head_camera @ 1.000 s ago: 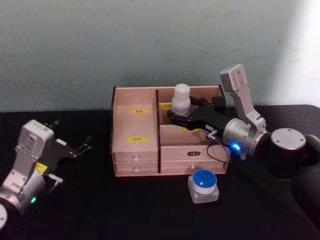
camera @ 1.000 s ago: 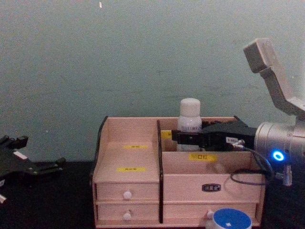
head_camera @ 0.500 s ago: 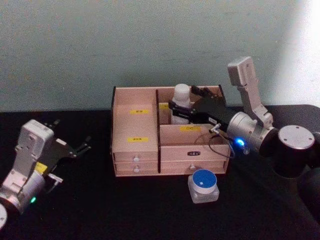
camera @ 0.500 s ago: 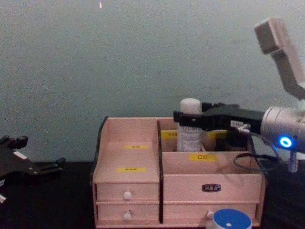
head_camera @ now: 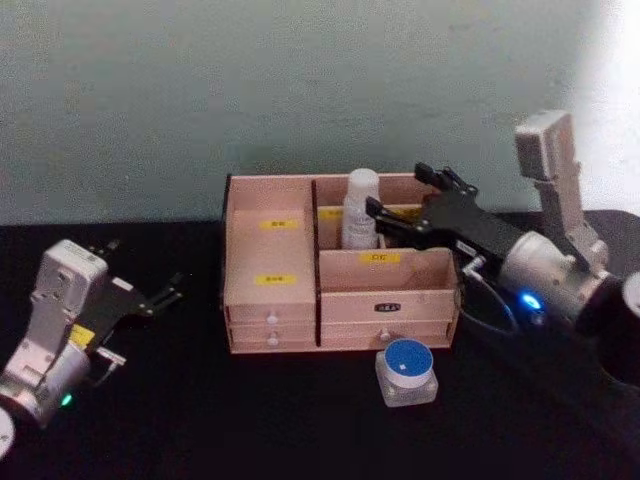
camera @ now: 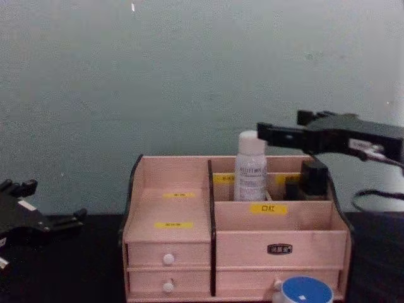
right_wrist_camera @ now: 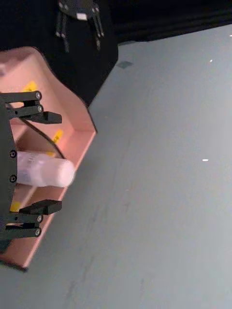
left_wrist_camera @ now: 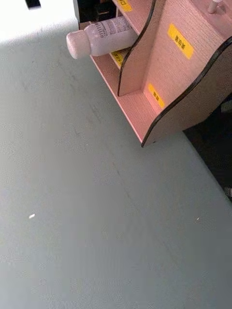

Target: Pick up the facial cleanser and watermelon frost from the table and place them into the tiered storage box.

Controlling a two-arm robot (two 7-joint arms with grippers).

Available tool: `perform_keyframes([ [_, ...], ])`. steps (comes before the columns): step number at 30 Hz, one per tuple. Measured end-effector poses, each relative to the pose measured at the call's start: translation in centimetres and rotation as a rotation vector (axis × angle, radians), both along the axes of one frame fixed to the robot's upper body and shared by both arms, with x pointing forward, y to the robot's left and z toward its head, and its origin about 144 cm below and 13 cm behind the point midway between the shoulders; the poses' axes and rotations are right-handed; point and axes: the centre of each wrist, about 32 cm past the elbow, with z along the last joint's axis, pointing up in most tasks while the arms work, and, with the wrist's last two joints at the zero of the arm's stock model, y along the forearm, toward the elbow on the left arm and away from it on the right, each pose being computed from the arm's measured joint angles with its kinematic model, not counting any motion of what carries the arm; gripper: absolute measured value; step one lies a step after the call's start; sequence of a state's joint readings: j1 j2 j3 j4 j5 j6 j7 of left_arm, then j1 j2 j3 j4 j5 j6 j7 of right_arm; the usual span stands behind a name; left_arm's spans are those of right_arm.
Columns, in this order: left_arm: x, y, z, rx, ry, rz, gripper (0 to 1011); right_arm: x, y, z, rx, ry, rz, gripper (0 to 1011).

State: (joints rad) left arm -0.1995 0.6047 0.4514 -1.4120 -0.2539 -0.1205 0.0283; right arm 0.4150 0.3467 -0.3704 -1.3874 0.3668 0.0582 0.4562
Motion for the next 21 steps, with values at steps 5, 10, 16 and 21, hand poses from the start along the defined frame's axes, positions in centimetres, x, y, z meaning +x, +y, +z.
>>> perform_keyframes([
  [5, 0.0, 0.0, 0.0, 0.0, 0.0, 0.0, 1001, -3.1, -1.4, -0.4, -0.01, 0.039, 0.0, 1000],
  [10, 0.0, 0.0, 0.0, 0.0, 0.0, 0.0, 1001, -6.0, -2.5, -1.2, -0.025, 0.082, 0.014, 1000],
  [16, 0.0, 0.0, 0.0, 0.0, 0.0, 0.0, 1001, -8.7, -3.4, -2.5, -0.058, 0.14, 0.016, 1000],
  [21, 0.0, 0.0, 0.0, 0.0, 0.0, 0.0, 1001, -9.8, -3.7, -3.8, -0.083, 0.192, 0.011, 1000],
])
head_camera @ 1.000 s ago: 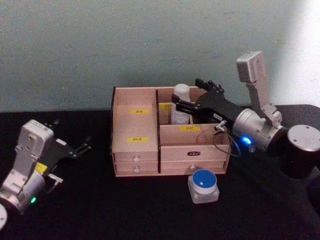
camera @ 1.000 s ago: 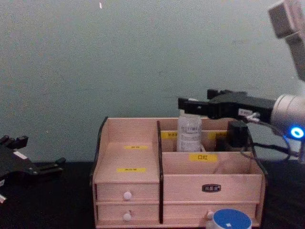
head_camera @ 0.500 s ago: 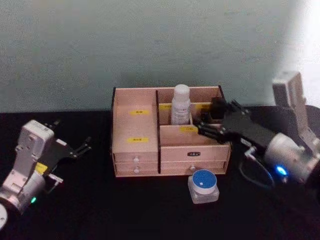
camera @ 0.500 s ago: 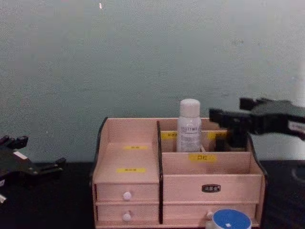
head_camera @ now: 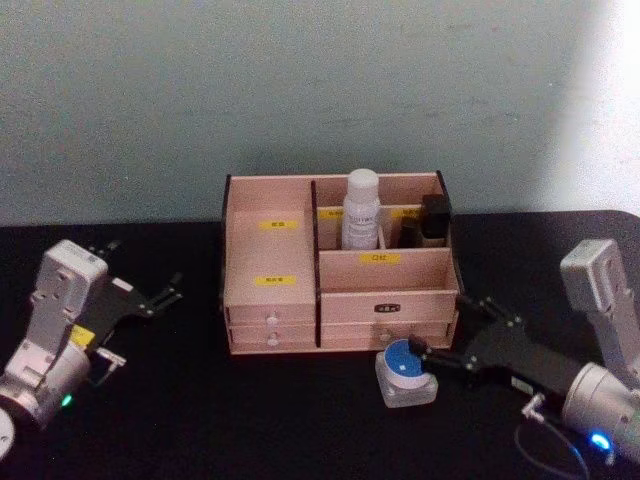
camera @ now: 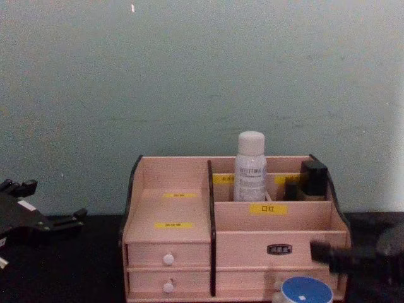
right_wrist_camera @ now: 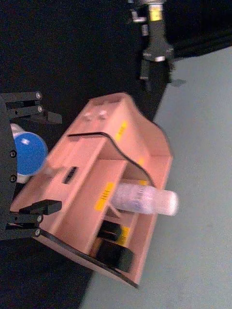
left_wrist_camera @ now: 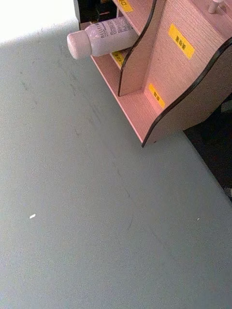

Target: Pick up the facial cleanser and watermelon frost from the table and place them into the tiered storage box.

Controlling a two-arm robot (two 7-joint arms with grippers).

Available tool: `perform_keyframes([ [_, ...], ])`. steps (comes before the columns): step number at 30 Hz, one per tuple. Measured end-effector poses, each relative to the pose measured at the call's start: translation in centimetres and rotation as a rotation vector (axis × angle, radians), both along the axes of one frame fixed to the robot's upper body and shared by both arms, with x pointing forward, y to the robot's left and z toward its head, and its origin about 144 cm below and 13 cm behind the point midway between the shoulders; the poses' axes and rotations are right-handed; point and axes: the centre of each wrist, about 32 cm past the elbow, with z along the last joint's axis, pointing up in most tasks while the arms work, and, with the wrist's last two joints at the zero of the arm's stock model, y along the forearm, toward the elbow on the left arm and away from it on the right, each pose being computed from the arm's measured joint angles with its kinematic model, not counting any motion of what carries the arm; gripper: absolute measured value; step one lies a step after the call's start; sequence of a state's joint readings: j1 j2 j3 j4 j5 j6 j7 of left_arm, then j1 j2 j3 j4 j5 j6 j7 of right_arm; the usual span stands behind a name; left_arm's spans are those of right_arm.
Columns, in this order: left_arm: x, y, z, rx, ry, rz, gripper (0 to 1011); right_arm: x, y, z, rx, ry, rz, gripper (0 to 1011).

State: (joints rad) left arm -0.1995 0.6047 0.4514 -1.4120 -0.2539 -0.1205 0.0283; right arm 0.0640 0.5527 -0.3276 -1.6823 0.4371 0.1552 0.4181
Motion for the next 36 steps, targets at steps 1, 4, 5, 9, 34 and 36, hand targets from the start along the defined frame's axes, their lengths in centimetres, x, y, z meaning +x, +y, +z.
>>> perform_keyframes([
  [1, 0.0, 0.0, 0.0, 0.0, 0.0, 0.0, 1001, -0.1, 0.0, -0.2, -0.004, 0.008, 0.0, 1000],
  [4, 0.0, 0.0, 0.0, 0.0, 0.0, 0.0, 1001, -0.5, -0.1, -1.1, -0.029, 0.048, 0.005, 1000],
  [5, 0.0, 0.0, 0.0, 0.0, 0.0, 0.0, 1001, -0.6, -0.1, -1.2, -0.033, 0.056, 0.007, 1000],
  [9, 0.0, 0.0, 0.0, 0.0, 0.0, 0.0, 1001, -0.8, 0.0, -1.8, -0.057, 0.097, 0.018, 1000],
  [34, 0.0, 0.0, 0.0, 0.0, 0.0, 0.0, 1001, 1.6, 1.0, -1.1, -0.167, 0.2, 0.044, 1000],
  [36, 0.0, 0.0, 0.0, 0.0, 0.0, 0.0, 1001, 1.8, 1.1, -1.1, -0.168, 0.198, 0.047, 1000],
])
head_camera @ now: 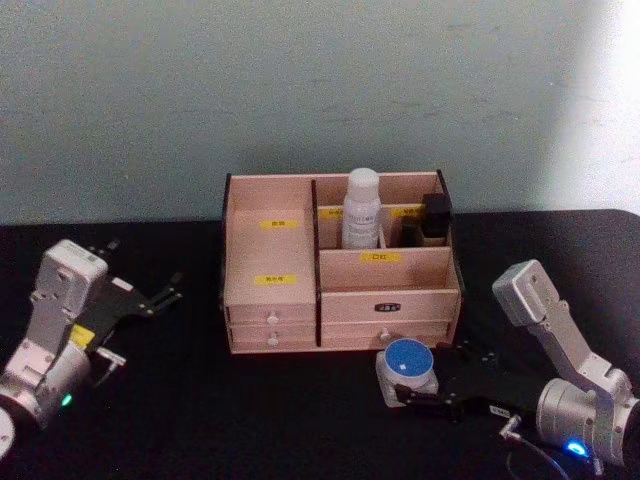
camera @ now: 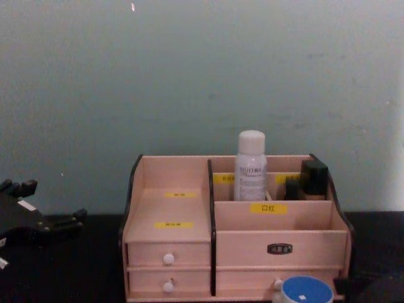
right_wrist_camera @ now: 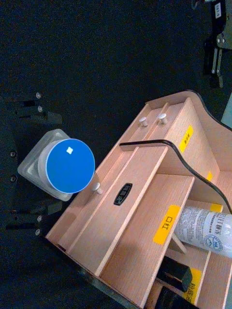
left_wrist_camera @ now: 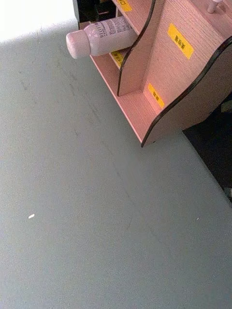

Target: Pick up the facial cleanser and watermelon frost from the table and place them into the tiered storage box.

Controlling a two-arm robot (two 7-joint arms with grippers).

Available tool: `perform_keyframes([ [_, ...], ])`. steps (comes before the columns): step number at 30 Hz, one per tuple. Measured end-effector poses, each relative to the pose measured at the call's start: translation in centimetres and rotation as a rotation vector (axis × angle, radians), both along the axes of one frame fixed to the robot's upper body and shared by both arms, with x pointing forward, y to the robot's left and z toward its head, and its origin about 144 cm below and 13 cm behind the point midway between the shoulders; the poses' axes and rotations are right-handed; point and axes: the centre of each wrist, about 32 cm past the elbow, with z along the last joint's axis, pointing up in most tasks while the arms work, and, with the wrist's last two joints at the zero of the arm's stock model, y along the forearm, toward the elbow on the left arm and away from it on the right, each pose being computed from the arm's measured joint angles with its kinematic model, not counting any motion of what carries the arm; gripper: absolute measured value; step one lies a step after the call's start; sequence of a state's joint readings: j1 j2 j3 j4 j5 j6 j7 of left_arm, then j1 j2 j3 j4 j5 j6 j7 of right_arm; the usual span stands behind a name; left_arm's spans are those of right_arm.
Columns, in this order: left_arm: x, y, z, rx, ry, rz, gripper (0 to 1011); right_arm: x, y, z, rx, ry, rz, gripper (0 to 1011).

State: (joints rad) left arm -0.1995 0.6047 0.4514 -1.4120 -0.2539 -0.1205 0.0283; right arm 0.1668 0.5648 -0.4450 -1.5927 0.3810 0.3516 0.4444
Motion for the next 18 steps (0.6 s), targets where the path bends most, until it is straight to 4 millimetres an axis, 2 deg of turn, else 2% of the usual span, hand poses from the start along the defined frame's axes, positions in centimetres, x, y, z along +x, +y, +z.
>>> perform_keyframes([
  [18, 0.0, 0.0, 0.0, 0.0, 0.0, 0.0, 1001, 1.4, 0.8, -0.3, -0.004, -0.006, 0.01, 1000],
])
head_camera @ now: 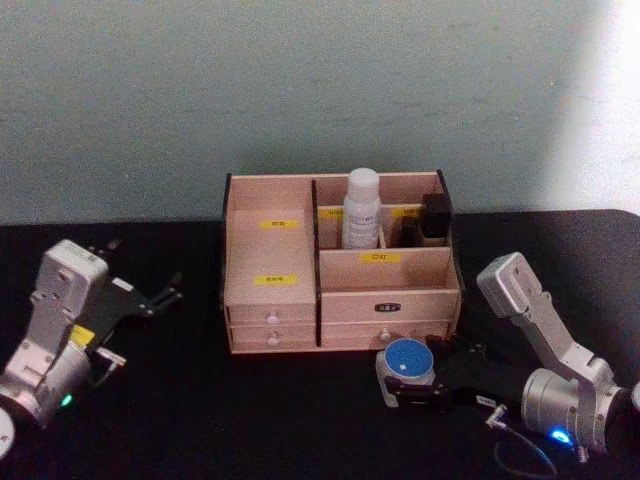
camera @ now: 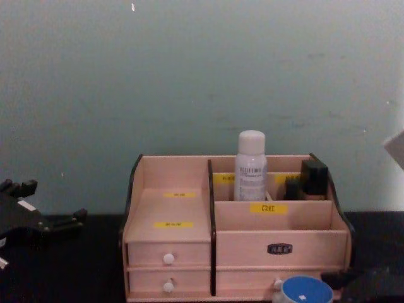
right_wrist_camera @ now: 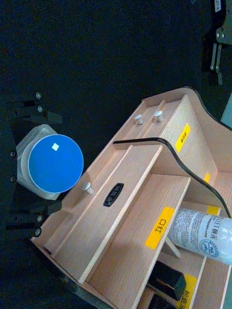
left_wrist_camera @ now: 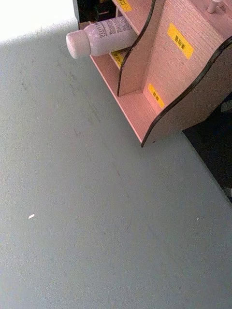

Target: Pick up the facial cleanser and watermelon frost from the table and place them into the tiered storage box.

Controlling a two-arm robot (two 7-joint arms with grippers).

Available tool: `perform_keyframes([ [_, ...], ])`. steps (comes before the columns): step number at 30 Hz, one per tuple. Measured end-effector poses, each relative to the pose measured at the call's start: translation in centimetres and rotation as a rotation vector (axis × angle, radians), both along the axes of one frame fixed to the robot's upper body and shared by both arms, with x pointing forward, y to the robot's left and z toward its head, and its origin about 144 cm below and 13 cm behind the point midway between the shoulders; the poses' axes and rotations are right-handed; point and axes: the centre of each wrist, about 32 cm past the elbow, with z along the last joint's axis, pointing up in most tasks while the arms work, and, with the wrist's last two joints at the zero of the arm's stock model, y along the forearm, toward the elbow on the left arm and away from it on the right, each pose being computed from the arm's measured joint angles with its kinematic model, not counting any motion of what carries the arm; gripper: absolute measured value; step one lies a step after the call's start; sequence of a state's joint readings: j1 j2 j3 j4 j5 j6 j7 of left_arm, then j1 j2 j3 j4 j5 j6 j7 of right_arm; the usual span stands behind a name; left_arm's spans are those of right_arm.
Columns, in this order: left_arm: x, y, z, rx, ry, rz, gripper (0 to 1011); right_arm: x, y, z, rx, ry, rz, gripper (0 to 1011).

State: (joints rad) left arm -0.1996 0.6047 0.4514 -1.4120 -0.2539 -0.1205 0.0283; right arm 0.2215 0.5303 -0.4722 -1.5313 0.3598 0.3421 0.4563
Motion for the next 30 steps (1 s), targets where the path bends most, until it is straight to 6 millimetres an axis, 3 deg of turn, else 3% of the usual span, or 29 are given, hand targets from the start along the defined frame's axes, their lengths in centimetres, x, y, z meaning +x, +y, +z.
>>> perform_keyframes([
  [30, 0.0, 0.0, 0.0, 0.0, 0.0, 0.0, 1001, 0.13, 0.24, -0.09, -0.01, 0.001, -0.001, 976],
])
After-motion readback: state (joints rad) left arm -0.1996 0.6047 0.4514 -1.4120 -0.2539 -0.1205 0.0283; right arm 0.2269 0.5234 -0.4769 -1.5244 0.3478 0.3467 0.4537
